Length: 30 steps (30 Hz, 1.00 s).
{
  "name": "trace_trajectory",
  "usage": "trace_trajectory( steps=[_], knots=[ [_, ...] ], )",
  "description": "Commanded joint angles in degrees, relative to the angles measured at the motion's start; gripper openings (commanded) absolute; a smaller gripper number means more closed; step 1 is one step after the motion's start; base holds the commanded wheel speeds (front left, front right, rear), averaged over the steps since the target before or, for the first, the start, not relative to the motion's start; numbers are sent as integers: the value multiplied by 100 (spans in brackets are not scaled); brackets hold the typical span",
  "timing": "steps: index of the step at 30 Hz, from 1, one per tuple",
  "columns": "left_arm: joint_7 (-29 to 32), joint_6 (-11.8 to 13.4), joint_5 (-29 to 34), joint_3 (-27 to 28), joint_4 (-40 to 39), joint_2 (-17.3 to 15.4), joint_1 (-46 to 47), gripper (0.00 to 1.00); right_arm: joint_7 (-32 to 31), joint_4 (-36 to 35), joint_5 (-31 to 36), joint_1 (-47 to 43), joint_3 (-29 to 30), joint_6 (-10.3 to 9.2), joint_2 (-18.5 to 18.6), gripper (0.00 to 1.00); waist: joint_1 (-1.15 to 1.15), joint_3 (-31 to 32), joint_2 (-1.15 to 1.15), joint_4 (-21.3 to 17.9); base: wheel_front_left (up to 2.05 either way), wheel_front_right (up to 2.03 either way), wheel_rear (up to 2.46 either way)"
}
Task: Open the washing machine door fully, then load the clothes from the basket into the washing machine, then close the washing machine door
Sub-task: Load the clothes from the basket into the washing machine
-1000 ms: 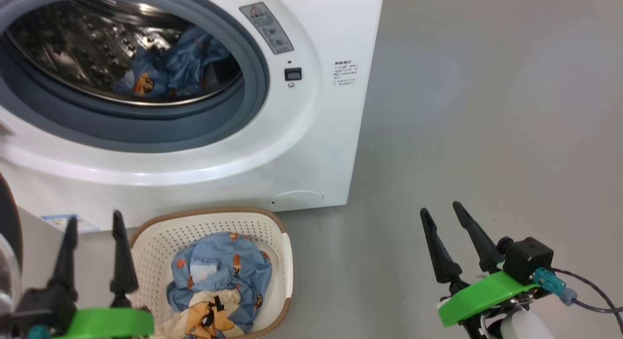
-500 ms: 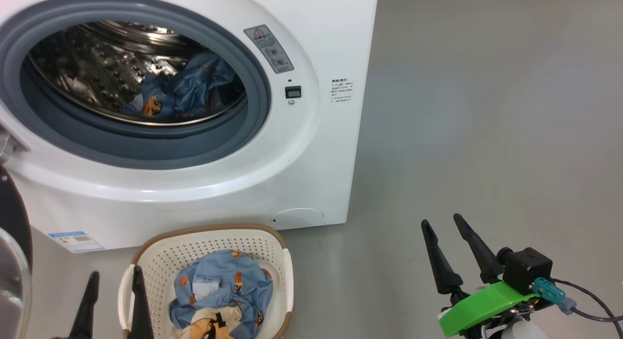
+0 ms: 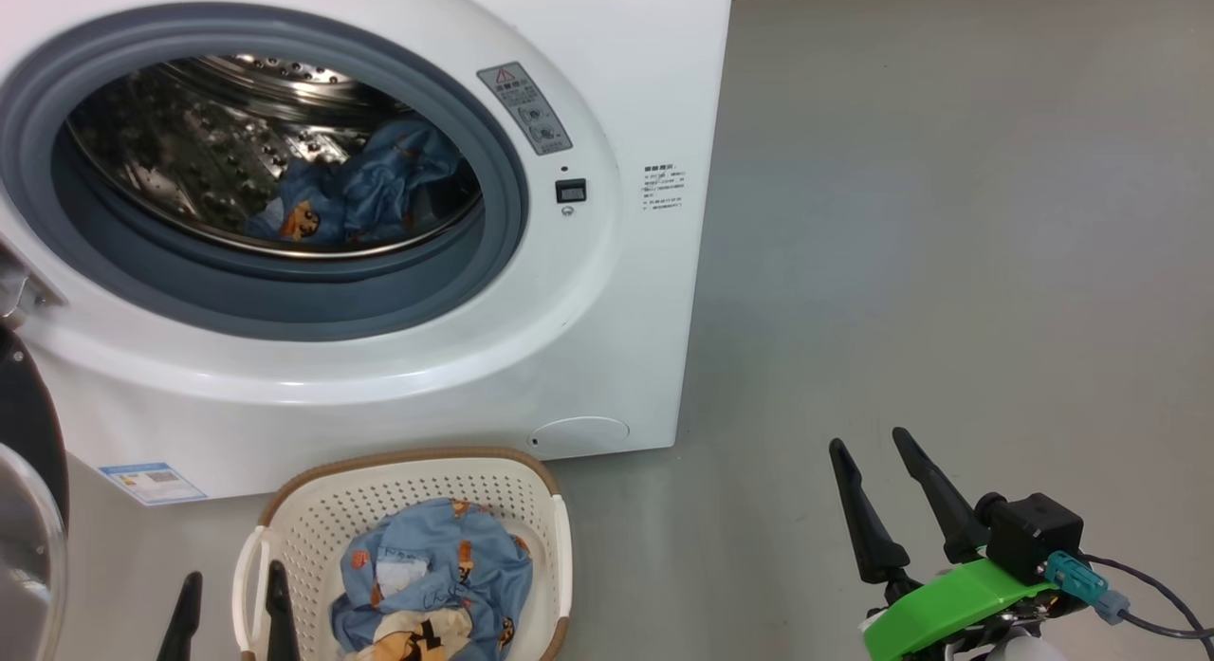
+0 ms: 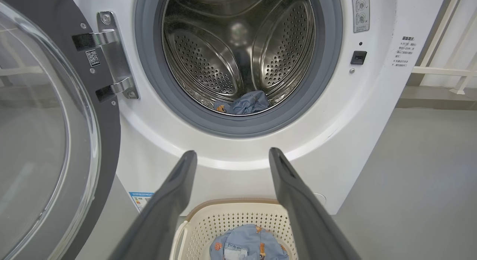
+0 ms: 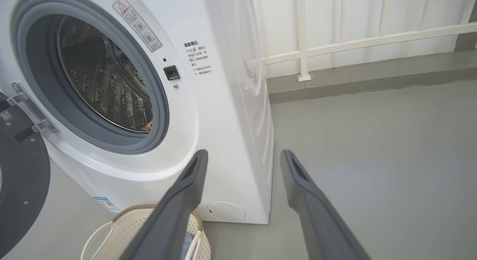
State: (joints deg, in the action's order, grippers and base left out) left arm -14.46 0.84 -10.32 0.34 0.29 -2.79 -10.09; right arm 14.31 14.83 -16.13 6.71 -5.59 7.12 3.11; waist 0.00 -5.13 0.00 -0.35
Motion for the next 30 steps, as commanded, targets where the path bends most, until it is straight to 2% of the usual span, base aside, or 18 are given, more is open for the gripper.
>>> trace_trajectory(
  steps=[1,14,20,26,30],
  knots=[
    [-53,44,-6,170,-170,-14,45,100,69,-154,74,10,-127,36,-24,100,0,1,0,0,0,0,0],
    [-53,132,-118,46,-166,-10,45,100,69,-232,85,10,-111,36,-24,100,0,-108,0,56,0,0,0],
    [-53,102,-237,-52,0,-10,147,100,69,-299,144,64,-85,36,-24,100,0,-418,0,79,0,0,0],
    [-53,-5,-352,-167,276,-10,433,100,69,-382,215,158,-61,36,-24,100,0,-904,0,41,0,0,0],
    [-53,-182,-404,-246,638,-10,723,100,69,-442,268,243,-25,36,-24,100,0,-1270,0,-23,0,0,0]
  ],
)
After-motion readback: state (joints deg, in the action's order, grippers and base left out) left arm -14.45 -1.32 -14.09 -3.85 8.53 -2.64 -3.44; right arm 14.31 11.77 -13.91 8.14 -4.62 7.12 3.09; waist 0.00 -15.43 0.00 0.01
